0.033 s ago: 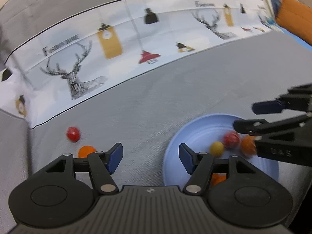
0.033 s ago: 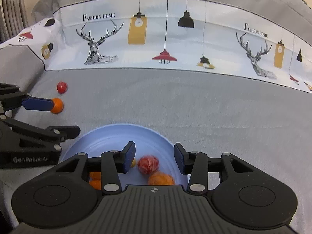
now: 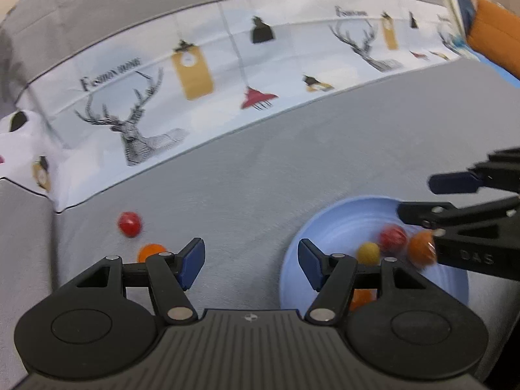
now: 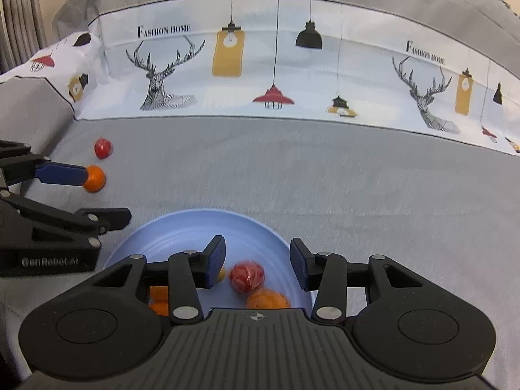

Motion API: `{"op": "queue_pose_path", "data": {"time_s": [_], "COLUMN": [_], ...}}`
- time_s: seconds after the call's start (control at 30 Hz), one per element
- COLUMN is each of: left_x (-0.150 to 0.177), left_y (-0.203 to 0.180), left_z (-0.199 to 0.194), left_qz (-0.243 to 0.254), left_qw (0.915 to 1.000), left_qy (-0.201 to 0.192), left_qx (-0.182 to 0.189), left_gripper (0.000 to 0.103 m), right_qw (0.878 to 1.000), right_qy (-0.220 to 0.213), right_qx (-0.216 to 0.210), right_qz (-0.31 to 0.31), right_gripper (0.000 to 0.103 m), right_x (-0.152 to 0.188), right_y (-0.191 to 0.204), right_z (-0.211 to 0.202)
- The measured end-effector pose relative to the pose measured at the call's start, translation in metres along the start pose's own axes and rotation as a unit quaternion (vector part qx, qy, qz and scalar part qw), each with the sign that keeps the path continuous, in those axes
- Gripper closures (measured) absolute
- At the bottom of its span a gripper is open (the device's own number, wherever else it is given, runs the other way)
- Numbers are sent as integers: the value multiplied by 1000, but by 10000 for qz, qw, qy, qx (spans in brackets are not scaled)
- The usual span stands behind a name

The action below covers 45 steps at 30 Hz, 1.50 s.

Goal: Organize fruits
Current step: 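Move the left tool to the red netted fruit while the right tool moves to the last mandarin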

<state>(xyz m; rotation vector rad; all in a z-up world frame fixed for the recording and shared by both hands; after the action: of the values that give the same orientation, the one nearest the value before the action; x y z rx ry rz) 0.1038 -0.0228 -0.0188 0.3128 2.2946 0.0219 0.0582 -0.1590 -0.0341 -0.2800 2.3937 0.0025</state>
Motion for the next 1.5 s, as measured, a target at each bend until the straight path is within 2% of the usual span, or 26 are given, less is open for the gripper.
{"op": "queue_pose_path", "data": {"time_s": [0.03,0.07,0.1,0.13,0.17,0.2,0.37,0.53,0.6,0.67,0.77,0.93,1.1,1.2,1.37,1.5], "left_x": [-1,-3,-4,-6,-7,-9,-20,-29,-32,-36,-40,-47,-48,-47,-40,-38], "left_y": [2,5,6,7,9,11,27,62,75,86,99,107,122,143,181,191], "left_z": [-1,-4,-4,-5,-7,-9,-14,4,12,18,25,35,39,38,44,52], "left_qz": [-31,-61,-64,-62,-64,-65,-212,-822,-994,-1107,-1166,-1095,-1341,-1793,-2660,-2949], "left_qw": [10000,9998,9996,9993,9988,9983,9955,9931,9909,9886,9863,9856,9825,9744,9533,9481], "left_qy": [-44,-128,-188,-251,-327,-401,-717,-361,-253,-204,-204,-195,-138,-106,151,300], "left_qx": [-45,-123,-189,-267,-354,-407,-576,-759,-875,-1005,-1146,-1272,-1286,-1353,-1425,-1150], "left_gripper": [37,47,62,70,81,87,88,88,88,88,88,88,91,96,97,96], "right_qw": [10000,10000,10000,9999,9999,9999,9997,9993,9989,9984,9967,9922,9860,9828,9796,9789], "right_qy": [-29,-51,-75,-94,-115,-140,-236,-358,-423,-457,-573,-816,-958,-960,-917,-786], "right_qx": [6,5,1,-1,-5,-9,-33,-96,-172,-324,-566,-939,-1349,-1557,-1765,-1827], "right_qz": [17,35,57,67,72,75,95,97,80,45,49,-17,-231,-247,-278,-464], "right_gripper": [57,57,57,57,57,57,57,57,64,78,85,85,87,90,90,89], "right_x": [-1,-1,-2,-3,-3,-4,-7,-10,-11,-13,-17,-27,-40,-48,-61,-67], "right_y": [0,0,-1,0,0,0,3,7,11,15,24,48,84,106,136,154], "right_z": [-1,-1,-2,-2,-3,-3,-4,-4,-5,-6,-10,-12,-1,13,43,72]}}
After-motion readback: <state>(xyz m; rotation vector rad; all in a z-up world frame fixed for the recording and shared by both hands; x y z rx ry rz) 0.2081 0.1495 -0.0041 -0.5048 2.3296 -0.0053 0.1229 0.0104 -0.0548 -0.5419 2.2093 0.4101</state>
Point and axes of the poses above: each gripper's, at about its wrist camera, not at the fingertips, and z roughly the way its jaws point, y to its left, x to its underside, the point moved 1 cm from there along z, roughly the way its jaws point, and after that the axes turned 10 degrees about -z, right-handed, at the moved point
